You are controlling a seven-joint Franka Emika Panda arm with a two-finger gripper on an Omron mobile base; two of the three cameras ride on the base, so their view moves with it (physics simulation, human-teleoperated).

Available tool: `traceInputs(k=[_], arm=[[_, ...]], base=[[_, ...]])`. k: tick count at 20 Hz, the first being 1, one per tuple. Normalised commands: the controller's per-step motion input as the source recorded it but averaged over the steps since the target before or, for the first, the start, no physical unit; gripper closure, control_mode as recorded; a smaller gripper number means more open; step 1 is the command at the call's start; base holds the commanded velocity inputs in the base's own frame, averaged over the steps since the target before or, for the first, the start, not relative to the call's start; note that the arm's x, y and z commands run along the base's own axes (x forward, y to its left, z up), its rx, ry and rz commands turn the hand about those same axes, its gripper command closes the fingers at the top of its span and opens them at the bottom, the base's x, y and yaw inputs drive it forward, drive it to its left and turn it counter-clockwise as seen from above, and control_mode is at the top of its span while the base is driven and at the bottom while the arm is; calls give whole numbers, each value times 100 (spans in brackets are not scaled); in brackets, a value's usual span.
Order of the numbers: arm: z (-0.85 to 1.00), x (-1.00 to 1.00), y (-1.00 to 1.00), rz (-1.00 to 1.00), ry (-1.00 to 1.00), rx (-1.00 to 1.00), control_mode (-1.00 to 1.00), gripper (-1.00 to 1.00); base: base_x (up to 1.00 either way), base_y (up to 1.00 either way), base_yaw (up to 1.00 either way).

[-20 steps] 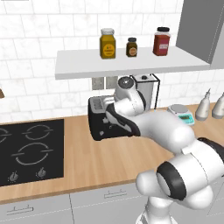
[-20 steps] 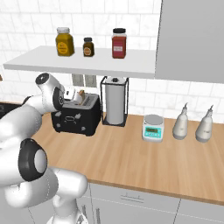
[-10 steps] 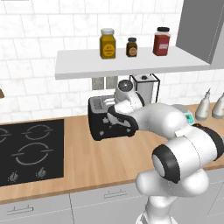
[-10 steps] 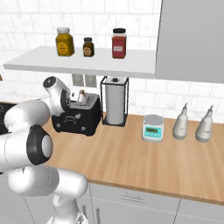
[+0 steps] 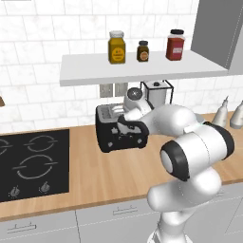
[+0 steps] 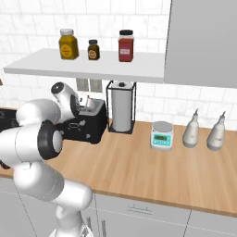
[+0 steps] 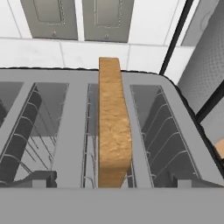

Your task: Start the toaster. Once the lever pops up, take the bread to the plate on the dining counter.

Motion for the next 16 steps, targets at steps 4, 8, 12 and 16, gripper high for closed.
traceInputs(k=[4, 8, 12, 16], arm=[[-20, 29, -2, 0, -9, 0, -100, -100], [-13, 41, -6, 0, -2, 0, -100, -100], [-12, 44, -1, 0, 0, 0, -100, -100], [-18, 21, -2, 0, 0, 0, -100, -100]], base=[[0, 0, 0], [0, 0, 0], [0, 0, 0], [0, 0, 0]])
